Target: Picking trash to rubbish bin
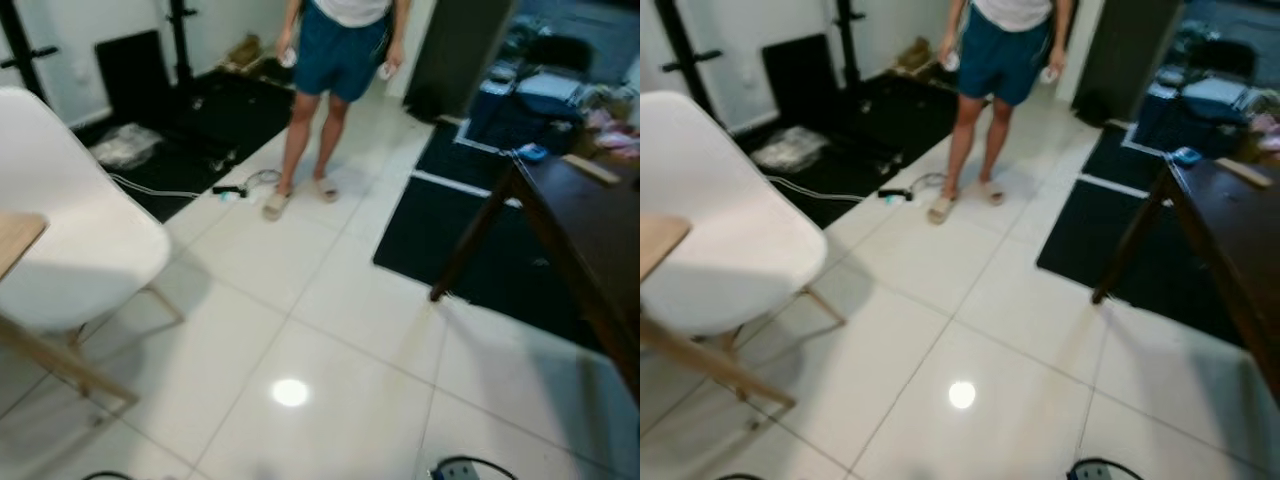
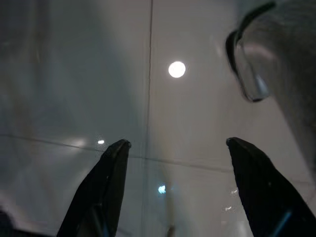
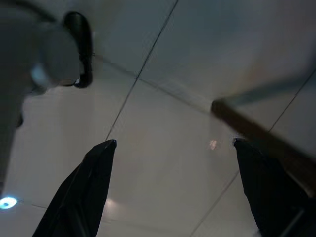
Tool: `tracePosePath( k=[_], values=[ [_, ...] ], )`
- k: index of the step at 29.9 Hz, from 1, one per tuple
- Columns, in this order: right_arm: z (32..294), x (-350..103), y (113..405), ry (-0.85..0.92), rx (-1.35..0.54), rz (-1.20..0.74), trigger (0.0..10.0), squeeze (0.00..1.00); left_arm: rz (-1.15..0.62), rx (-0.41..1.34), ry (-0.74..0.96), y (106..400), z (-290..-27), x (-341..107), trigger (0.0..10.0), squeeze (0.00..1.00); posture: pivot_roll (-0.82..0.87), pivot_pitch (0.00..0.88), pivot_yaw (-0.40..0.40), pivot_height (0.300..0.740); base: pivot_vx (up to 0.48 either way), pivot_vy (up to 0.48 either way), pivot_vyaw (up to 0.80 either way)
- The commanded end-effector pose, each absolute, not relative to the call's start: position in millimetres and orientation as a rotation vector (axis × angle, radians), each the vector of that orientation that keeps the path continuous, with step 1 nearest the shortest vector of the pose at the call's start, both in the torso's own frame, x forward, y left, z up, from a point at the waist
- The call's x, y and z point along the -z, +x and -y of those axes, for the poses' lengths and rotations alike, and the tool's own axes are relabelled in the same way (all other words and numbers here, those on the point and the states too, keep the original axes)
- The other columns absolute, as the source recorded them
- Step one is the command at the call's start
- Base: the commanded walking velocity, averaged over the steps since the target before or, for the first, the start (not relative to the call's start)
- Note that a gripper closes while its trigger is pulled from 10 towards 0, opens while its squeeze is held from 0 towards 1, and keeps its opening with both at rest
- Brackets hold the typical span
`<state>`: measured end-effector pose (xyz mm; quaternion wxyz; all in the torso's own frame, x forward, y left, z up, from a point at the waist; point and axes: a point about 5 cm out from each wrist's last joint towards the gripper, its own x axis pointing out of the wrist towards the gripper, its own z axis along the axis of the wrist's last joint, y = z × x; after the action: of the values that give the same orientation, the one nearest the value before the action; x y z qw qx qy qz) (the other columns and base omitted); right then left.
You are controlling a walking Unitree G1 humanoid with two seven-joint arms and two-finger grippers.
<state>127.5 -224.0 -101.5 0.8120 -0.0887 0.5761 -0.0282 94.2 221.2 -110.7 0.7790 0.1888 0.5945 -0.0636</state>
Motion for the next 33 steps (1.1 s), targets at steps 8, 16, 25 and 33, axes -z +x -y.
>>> tracePosePath(
  k=[8,16,25,33],
  values=[
    [224.4,101.9,126.1,-0.186,0.062,-1.240,10.0,0.00,-1.300,0.128,0.366,90.1,-214.7,113.0,10.0,0.00,0.08,0.085,-0.040,0.740,0.000,0.000,-0.80],
    [224.1,101.7,127.1,-0.184,0.062,-1.237,10.0,0.00,-1.303,0.118,0.347,89.6,-213.2,113.4,10.0,0.00,0.08,0.087,-0.037,0.740,0.000,0.000,-0.80],
    [225.6,102.2,124.4,-0.181,0.066,-1.242,10.0,0.00,-1.301,0.108,0.331,91.7,-213.9,112.9,10.0,0.00,0.07,0.086,-0.033,0.740,0.000,0.000,-0.80],
    [225.3,103.0,122.2,-0.181,0.065,-1.246,10.0,0.00,-1.302,0.098,0.316,92.7,-215.7,112.3,10.0,0.00,0.07,0.085,-0.033,0.740,0.000,0.000,-0.80]
  ],
)
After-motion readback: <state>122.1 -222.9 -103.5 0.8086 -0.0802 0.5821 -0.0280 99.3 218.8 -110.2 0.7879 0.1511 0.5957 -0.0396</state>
